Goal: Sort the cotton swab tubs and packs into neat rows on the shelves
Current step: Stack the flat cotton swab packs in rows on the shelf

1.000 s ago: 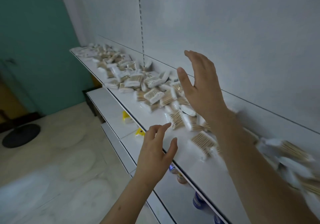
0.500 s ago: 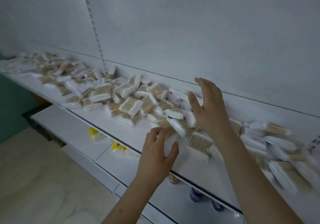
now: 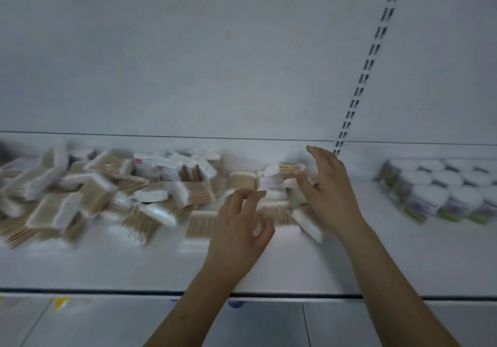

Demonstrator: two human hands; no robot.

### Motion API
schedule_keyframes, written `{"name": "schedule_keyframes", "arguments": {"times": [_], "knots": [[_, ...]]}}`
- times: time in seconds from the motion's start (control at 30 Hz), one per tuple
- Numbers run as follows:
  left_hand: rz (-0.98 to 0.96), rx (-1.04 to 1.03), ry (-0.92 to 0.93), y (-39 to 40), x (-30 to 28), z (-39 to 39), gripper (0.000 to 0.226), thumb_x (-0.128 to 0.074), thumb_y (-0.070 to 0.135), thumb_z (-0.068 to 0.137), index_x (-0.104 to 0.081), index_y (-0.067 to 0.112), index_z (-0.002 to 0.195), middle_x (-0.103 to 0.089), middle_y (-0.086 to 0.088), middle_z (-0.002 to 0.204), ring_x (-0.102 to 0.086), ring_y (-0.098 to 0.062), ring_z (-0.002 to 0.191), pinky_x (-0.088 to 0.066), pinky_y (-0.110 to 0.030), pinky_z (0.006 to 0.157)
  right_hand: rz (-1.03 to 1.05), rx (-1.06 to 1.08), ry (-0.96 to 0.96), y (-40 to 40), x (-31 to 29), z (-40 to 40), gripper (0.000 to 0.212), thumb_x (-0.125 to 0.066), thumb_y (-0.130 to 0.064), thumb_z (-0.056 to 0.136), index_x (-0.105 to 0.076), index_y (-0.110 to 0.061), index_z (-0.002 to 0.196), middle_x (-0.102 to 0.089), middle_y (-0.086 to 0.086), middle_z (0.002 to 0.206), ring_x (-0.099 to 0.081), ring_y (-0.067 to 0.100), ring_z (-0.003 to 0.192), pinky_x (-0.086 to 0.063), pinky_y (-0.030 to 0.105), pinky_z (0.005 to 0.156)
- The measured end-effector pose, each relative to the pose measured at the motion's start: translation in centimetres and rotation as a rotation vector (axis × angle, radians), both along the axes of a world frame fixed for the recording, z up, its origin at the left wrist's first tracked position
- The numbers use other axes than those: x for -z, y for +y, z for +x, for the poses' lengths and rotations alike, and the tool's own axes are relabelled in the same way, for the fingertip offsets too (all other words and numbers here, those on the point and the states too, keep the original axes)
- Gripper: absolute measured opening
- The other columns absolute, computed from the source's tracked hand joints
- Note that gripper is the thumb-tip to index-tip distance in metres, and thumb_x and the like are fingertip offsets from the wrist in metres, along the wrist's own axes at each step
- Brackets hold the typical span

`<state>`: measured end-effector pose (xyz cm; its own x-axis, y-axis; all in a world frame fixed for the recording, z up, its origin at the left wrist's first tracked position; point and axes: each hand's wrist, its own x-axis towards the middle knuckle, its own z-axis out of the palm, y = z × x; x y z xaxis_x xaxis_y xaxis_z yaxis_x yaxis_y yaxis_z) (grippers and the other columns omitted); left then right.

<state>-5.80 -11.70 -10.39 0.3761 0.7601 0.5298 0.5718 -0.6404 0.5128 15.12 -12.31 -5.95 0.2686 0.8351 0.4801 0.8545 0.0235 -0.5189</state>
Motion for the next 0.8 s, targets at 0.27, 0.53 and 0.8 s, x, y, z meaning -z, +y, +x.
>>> {"name": "schedule_keyframes", "arguments": {"times": [0.27, 0.53, 0.8], "knots": [[0.050, 0.046, 0.400, 0.7, 2.4, 3.0, 0.058, -0.049, 0.057, 0.085, -0.052, 0.031, 0.137, -0.050, 0.004, 0.145, -0.044, -0.018, 0.136, -0.040, -0.037, 0.105, -0.316, -0.183, -0.142, 2.7, 1.4, 3.4, 0.080, -0.065, -0.046, 0.088, -0.023, -0.034, 0.155, -0.037, -0.002, 0.150, -0.042, 0.020, 0.132, -0.038, 0.040, 0.108], [-0.089, 0.150, 0.426, 1.9, -0.1, 2.2, 0.060, -0.042, 0.068, 0.083, -0.052, 0.043, 0.136, -0.046, 0.016, 0.137, -0.043, -0.005, 0.125, -0.038, -0.027, 0.103, -0.187, -0.192, -0.122, 4.0, 3.1, 4.3, 0.035, -0.063, -0.036, 0.091, -0.058, -0.034, 0.126, -0.063, -0.006, 0.112, -0.057, 0.017, 0.104, -0.044, 0.036, 0.089], [-0.154, 0.112, 0.320, 7.0, -3.2, 4.8, 0.070, -0.067, 0.037, 0.089, -0.035, 0.034, 0.151, -0.039, 0.007, 0.149, -0.040, -0.013, 0.134, -0.040, -0.035, 0.109, -0.231, -0.378, 0.127, 4.3, 2.2, 5.8, 0.025, -0.070, -0.027, 0.089, -0.066, -0.029, 0.114, -0.068, -0.012, 0.101, -0.059, -0.001, 0.086, -0.040, 0.012, 0.074]]}}
